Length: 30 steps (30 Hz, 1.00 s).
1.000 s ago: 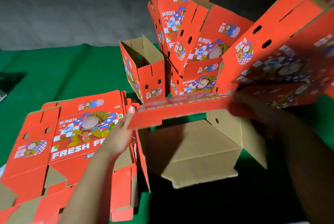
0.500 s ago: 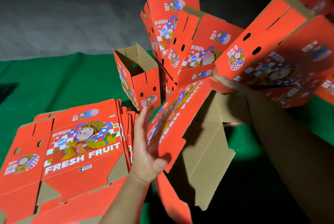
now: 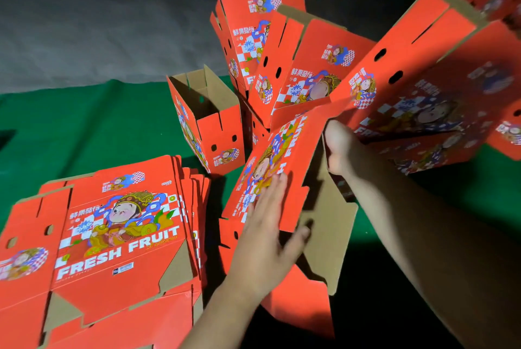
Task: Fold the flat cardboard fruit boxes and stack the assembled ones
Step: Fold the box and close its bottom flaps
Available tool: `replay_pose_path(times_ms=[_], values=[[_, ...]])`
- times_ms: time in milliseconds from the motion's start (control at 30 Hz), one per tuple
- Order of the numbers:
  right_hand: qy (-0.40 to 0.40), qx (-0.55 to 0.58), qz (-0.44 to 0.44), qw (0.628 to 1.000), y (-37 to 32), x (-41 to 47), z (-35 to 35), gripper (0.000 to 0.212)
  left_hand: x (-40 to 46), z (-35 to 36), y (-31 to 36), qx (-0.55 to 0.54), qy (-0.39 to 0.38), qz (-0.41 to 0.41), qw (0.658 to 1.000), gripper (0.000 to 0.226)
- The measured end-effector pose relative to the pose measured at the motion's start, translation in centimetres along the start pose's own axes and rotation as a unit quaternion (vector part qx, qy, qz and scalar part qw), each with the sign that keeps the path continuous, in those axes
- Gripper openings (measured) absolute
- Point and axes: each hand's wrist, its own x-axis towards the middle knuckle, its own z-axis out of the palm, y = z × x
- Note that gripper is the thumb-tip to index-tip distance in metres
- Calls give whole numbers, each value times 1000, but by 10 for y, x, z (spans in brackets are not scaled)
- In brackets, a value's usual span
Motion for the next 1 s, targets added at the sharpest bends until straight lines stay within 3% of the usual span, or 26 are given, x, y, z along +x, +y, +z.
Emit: replay_pose_path(times_ms=[133, 233, 300, 367, 433, 500, 600, 667, 800, 900, 933, 1000], values=[[-51, -20, 34, 998, -6, -9, -1, 11, 20, -11, -11, -82, 120, -121, 982, 61], [-66, -181, -66, 979, -4, -34, -14, 20, 40, -21, -22, -58, 199, -178, 962, 47], [-48, -291, -152, 943, -1, -67, -28, 47, 54, -22, -20, -66, 224, -190, 953, 51], [18, -353, -262, 898, 11, -106, -35, 54, 65, -16, -16, -92, 251, -197, 943, 57], [47, -457, -332, 824, 28, -149, -30, 57, 68, -6, -10, -134, 286, -201, 927, 59], [25, -521, -326, 789, 41, -176, -25, 77, 65, 6, -3, -187, 307, -219, 907, 62], [3, -536, -259, 804, 41, -167, -34, 97, 48, 18, 5, -236, 305, -235, 892, 69], [10, -559, -242, 793, 33, -153, -43, 97, 34, 27, 14, -195, 292, -225, 909, 74], [10, -529, -309, 790, 28, -125, -49, 91, 6, 49, 48, -127, 216, -212, 945, 84], [79, -457, -333, 821, 17, -91, -65, 54, -11, 41, 41, -165, 104, -107, 975, 76], [91, -462, -354, 808, 16, -84, -69, 43, -8, 30, 31, -163, 97, -93, 978, 76], [50, -496, -399, 770, 15, -69, -81, 37, 12, 5, 1, -141, 168, -125, 968, 83]])
